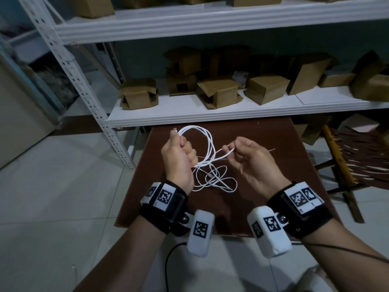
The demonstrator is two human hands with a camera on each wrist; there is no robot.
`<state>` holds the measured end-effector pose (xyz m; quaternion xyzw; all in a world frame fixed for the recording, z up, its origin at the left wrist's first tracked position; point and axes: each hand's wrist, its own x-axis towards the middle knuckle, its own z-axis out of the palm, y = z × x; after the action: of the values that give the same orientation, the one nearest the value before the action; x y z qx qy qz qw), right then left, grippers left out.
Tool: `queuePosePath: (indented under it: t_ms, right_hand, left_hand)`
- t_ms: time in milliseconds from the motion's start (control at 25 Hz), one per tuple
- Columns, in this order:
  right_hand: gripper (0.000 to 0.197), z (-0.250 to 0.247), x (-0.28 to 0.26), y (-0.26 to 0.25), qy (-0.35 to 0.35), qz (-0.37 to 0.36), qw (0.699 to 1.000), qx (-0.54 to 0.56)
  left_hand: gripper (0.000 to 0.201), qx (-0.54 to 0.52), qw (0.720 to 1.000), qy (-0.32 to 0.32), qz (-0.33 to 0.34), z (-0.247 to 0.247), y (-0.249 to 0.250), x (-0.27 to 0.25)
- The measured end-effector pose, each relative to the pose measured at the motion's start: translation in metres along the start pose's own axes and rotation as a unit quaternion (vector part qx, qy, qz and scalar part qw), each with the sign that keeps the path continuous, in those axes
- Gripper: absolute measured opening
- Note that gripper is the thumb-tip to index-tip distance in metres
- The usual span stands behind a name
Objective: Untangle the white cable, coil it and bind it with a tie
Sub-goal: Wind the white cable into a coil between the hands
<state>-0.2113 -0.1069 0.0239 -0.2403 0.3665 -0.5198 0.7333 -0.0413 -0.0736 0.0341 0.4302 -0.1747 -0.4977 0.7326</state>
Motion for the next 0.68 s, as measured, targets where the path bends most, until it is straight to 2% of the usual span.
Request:
queuePosePath:
  t_ms: [80, 240, 400, 560, 680]
  right_hand:
    - [0.019, 0.001, -0.004, -0.004, 0.011, -0.063, 0.996, -0.057]
    - [0.025, 0.0, -0.008, -0.004, -0.026, -0.173, 0.967, -0.186]
    - [0.034, -0.001, -0.006, -0.005, -0.068, -0.188, 0.949, -0.245]
    - [0.037, -0.003, -0.002, -0.003, -0.077, -0.197, 0.933, -0.291]
    - [0.038, -0.004, 0.0, -0.003, -0.088, -0.179, 0.934, -0.297]
  left_hand:
    - [0.047, 0.025, 1.0, 0.0, -0.015, 0.0, -0.002, 0.0]
    - [0.045, 0.083, 0.995, -0.019, -0.046, 0.001, -0.009, -0.003]
    - [0.045, 0.132, 0.989, -0.035, -0.049, 0.002, -0.009, -0.004]
    - [0.045, 0.175, 0.982, -0.05, -0.047, 0.001, -0.01, -0.004]
    - [0.045, 0.191, 0.978, -0.068, -0.053, 0.003, -0.011, -0.007]
